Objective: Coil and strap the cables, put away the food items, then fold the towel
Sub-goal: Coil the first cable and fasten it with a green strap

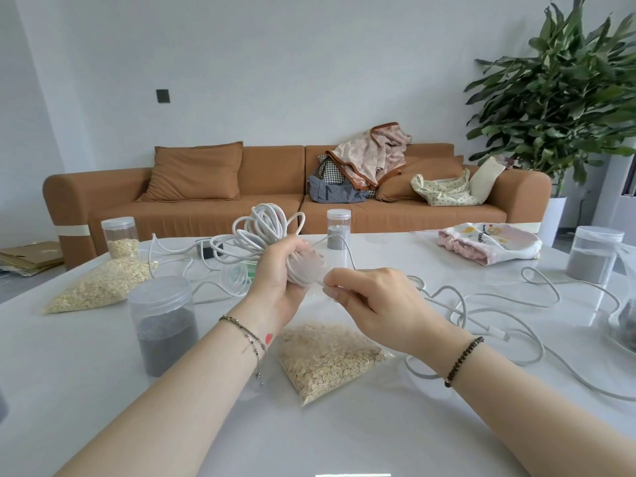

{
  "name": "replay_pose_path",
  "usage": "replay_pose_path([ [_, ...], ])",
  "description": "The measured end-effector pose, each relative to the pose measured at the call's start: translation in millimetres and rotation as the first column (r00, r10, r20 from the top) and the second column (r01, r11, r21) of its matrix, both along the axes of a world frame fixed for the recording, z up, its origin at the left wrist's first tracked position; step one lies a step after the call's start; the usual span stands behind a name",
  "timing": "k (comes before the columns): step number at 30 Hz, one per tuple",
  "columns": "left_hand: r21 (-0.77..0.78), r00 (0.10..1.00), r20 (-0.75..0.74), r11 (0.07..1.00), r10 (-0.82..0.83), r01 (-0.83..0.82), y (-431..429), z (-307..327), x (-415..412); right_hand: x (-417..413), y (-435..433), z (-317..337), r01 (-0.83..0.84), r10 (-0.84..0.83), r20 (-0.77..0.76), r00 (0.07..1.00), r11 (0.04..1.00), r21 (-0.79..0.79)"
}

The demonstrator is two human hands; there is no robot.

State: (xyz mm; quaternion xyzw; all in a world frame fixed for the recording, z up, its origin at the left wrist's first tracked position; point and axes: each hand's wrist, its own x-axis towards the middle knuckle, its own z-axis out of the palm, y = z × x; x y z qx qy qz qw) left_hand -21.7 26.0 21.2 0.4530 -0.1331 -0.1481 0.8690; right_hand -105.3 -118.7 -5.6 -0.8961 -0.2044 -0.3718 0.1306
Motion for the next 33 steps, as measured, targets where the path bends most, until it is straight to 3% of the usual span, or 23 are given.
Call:
replay_pose_path([
  [7,-0.053,1.000,0.002,0.998,-0.029,0.029,-4.2,1.0,-11.2,-2.3,0.3,-1.2,0.015,-0.014,0.024,1.000,1.000,-0.017],
  [13,0.061,0.992,-0.025,0.990,-0.124,0.125,-3.6,-6.0,-5.5,-2.6,-5.1,-1.4,0.017,-0.016,0.032,0.999,0.999,-0.039],
  [22,-0.220,0.992,-0.070,0.972,-0.101,0.084,-5.1,3.5,-11.8,-1.3,-5.1,-3.2,0.037,-0.037,0.004,0.999,0.999,-0.039],
  [25,-0.235,0.998,-0.050,0.972,-0.041,0.028,-3.8,6.8,-10.4,0.3,-7.6,-3.7,0.057,-0.056,-0.057,0.997,0.998,0.005],
  [29,-0.310,0.998,-0.029,0.949,0.048,-0.055,1.2,8.4,-3.3,2.4,-8.6,-1.3,0.021,0.020,-0.188,0.982,0.977,0.210],
  [33,-0.480,0.989,-0.137,0.869,0.056,-0.115,9.3,10.9,4.6,1.5,-14.7,3.0,0.027,0.104,-0.384,0.917,0.947,0.321],
])
